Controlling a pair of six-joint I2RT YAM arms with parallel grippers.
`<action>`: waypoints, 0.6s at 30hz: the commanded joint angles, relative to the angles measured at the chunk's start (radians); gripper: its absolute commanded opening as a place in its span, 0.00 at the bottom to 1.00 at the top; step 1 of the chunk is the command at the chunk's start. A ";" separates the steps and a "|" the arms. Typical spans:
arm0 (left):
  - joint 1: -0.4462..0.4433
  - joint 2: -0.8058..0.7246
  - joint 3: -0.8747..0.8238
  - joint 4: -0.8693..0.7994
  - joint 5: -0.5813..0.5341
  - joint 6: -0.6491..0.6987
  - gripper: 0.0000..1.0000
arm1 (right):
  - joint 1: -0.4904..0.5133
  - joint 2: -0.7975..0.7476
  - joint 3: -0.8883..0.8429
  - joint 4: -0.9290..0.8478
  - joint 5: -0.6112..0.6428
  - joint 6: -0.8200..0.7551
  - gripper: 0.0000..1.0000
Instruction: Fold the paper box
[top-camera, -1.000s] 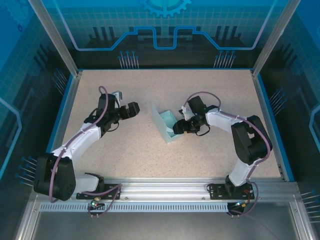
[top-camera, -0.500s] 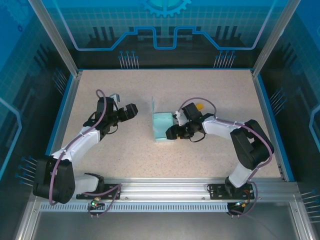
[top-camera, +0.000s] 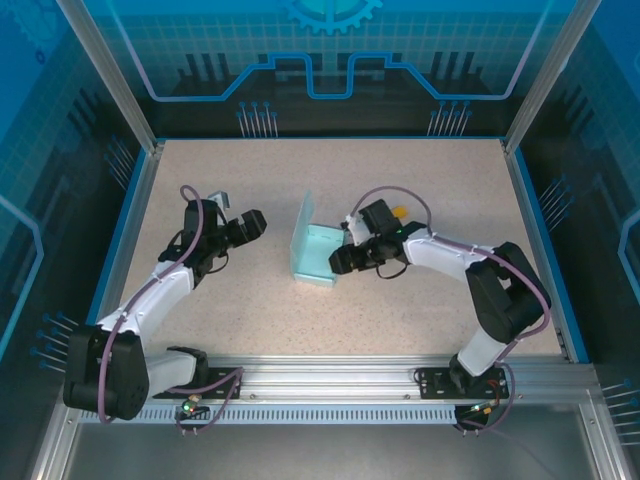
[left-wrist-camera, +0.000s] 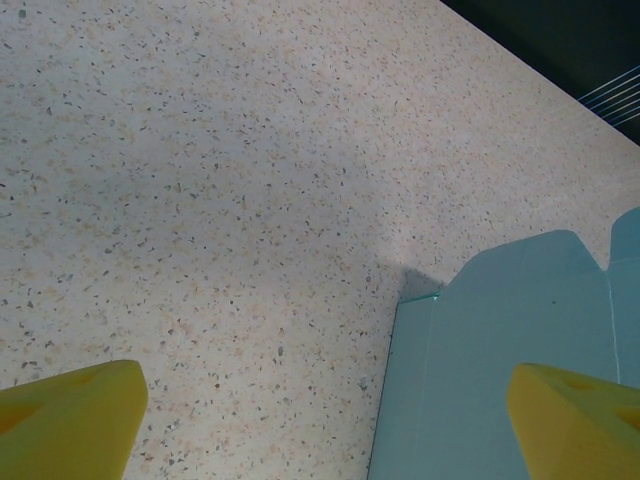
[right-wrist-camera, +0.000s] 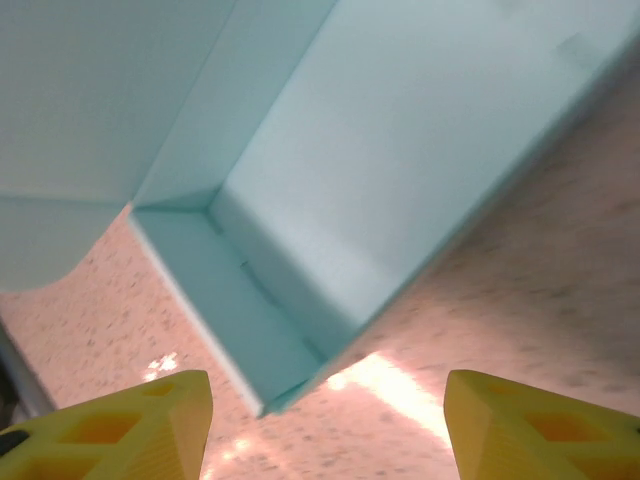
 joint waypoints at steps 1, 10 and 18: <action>0.012 -0.021 -0.015 0.003 0.005 0.001 0.94 | -0.037 -0.014 0.094 -0.088 0.106 -0.193 0.62; 0.012 -0.030 -0.020 0.000 0.028 -0.001 0.94 | -0.059 0.195 0.320 -0.156 0.154 -0.532 0.54; 0.012 -0.024 -0.027 0.015 0.042 -0.012 0.93 | -0.062 0.337 0.464 -0.219 0.104 -0.612 0.46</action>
